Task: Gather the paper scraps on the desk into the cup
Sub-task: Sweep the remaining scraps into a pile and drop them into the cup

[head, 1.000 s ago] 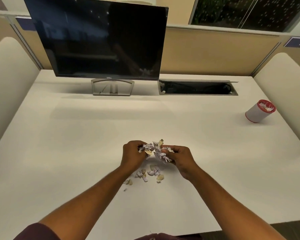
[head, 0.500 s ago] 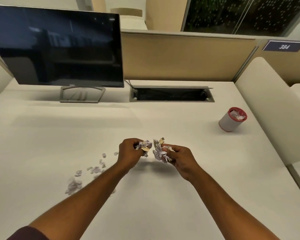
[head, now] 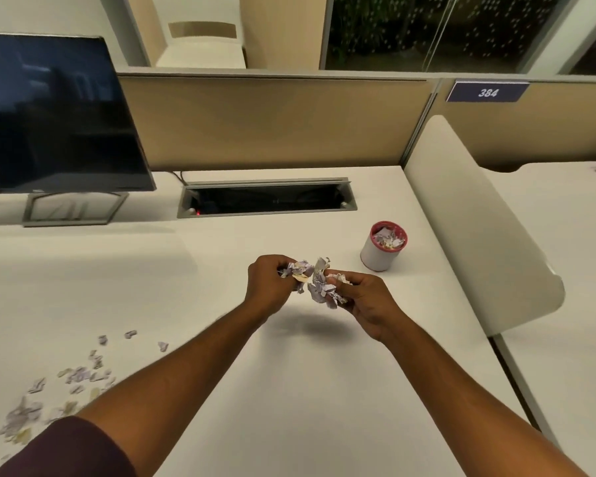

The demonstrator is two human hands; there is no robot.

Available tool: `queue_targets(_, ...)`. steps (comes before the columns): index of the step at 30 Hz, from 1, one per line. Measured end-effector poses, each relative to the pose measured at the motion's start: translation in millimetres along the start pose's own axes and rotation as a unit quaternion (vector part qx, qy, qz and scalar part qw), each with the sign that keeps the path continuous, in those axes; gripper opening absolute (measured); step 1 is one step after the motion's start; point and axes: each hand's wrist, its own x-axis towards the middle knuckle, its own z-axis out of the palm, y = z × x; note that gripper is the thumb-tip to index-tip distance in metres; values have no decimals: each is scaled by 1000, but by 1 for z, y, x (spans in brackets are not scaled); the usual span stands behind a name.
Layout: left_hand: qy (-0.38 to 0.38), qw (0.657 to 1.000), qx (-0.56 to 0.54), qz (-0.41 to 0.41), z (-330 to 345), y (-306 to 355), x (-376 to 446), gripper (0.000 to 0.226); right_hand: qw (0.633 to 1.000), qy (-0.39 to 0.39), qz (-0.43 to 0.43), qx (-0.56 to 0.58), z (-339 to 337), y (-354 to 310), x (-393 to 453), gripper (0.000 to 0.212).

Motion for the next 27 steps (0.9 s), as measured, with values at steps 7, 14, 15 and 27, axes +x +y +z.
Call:
queue_targets(7, -16, 996, 50, 66, 51, 53, 51, 9, 997, 61, -49, -5, -56, -62, 25, 24)
queue_targets(14, -21, 993, 79, 82, 85, 85, 87, 9, 975, 129, -115, -138, -94, -112, 53, 24)
queue_targets(15, -21, 993, 82, 81, 89, 86, 92, 9, 962, 147, -125, -191, -97, -116, 58, 23)
queue_targets(27, -14, 996, 70, 48, 104, 65, 105, 14, 636, 67, -153, -753, -85, -99, 107, 20)
